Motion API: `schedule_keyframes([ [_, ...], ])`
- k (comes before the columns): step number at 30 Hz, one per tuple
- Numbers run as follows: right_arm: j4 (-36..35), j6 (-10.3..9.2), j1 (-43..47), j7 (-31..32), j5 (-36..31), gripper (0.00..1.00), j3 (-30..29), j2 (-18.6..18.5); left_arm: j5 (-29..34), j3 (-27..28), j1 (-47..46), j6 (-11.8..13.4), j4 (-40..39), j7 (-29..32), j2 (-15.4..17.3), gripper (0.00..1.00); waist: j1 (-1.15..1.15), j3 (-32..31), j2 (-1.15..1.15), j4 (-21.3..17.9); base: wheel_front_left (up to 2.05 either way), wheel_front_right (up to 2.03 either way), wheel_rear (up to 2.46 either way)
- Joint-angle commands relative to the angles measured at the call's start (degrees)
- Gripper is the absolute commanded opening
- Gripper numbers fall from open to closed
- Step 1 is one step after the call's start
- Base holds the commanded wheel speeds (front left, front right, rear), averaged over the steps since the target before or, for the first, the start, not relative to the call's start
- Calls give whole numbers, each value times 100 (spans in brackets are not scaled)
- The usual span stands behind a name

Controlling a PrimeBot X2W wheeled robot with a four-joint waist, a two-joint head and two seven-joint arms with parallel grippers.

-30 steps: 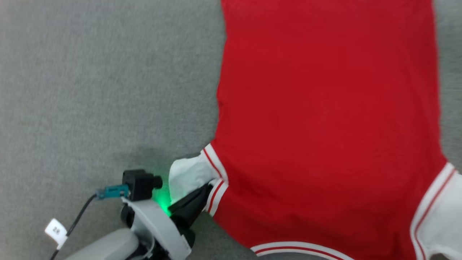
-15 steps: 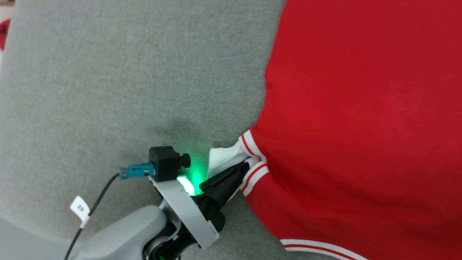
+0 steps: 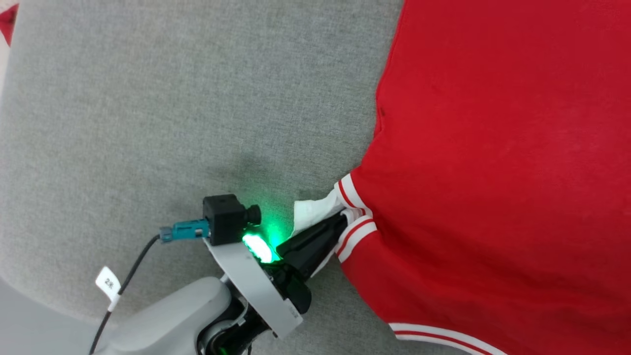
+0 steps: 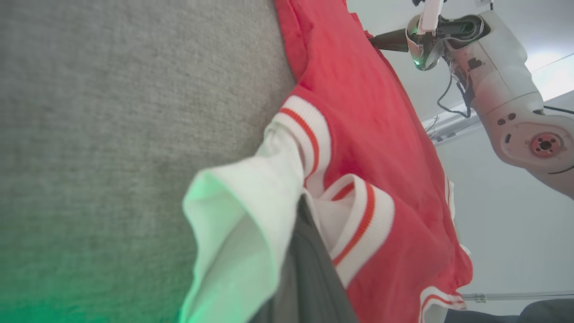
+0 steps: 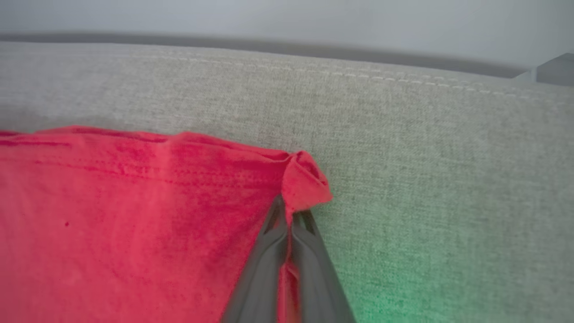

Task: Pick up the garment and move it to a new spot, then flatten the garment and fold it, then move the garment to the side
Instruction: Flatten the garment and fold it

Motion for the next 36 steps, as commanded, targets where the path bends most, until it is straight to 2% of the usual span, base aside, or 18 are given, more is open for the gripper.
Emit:
schedule_keyframes([
  [1,83,6,437,-18,189,0,120,75,-184,-17,242,158,821,86,47,0,0,-287,0,-174,0,0,0],
  [4,-241,5,784,-263,657,0,216,-82,-238,119,417,158,801,60,210,0,0,-619,0,-333,0,0,0],
  [8,-979,3,1654,-467,1298,0,528,-533,-281,307,715,158,734,39,442,0,0,-1097,0,-598,0,0,0],
  [12,-1953,3,2799,-510,2004,0,625,-1067,-289,515,986,149,575,25,580,0,0,-1521,0,-874,0,0,0],
  [17,-3080,2,4521,-602,2647,0,403,-1470,-269,761,1314,108,384,12,670,0,0,-1885,0,-1242,0,0,0],
  [20,-3635,3,5572,-648,3001,0,200,-1381,-275,836,1480,97,305,11,743,0,0,-2037,0,-1436,0,0,0],
  [24,-4301,3,6841,-667,3081,0,-22,-1203,-262,889,1590,156,213,9,834,0,0,-2176,0,-1636,0,0,0],
  [25,-4301,3,6841,-667,3081,0,-22,-1203,-262,889,1590,156,213,9,834,0,0,-2176,0,-1636,0,0,0],
  [29,-4825,3,7826,-756,2964,0,-191,-901,-300,917,1688,228,173,11,935,0,0,-2284,0,-1763,0,0,0],
  [32,-5135,3,8444,-689,2857,0,-103,-632,-303,924,1718,275,141,37,974,0,0,-2335,0,-1818,0,0,0],
  [36,-5402,3,8778,-691,2613,0,-25,-360,-317,924,1747,313,115,55,1018,0,0,-2372,0,-1894,0,0,0],
])
